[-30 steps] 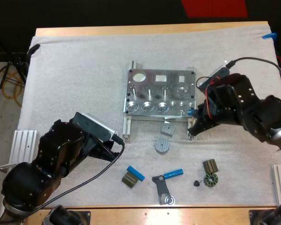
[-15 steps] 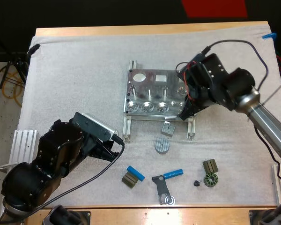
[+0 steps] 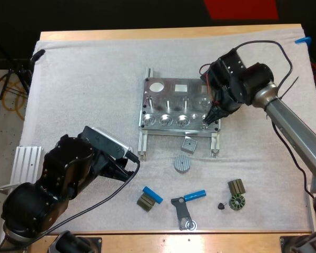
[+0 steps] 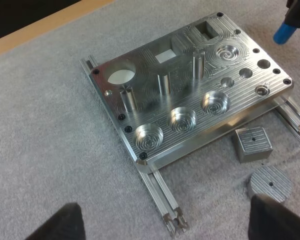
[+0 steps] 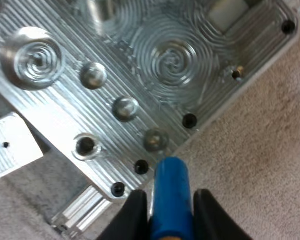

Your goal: Load cells from right to left

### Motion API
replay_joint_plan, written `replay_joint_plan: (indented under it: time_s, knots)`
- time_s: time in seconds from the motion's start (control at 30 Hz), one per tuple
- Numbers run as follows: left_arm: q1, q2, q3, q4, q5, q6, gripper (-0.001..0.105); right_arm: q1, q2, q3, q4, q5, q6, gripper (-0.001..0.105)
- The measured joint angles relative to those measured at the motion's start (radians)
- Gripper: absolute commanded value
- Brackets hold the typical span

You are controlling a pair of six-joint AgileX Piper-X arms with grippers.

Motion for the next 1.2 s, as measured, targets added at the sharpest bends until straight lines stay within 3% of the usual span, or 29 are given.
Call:
replay_joint_plan:
  time_s: [1.2]
  knots:
    - [0.000, 0.000, 0.005, 0.000, 0.000, 0.000, 0.066, -0.001, 0.113, 0.000, -0.062, -0.025, 0.013, 0.012]
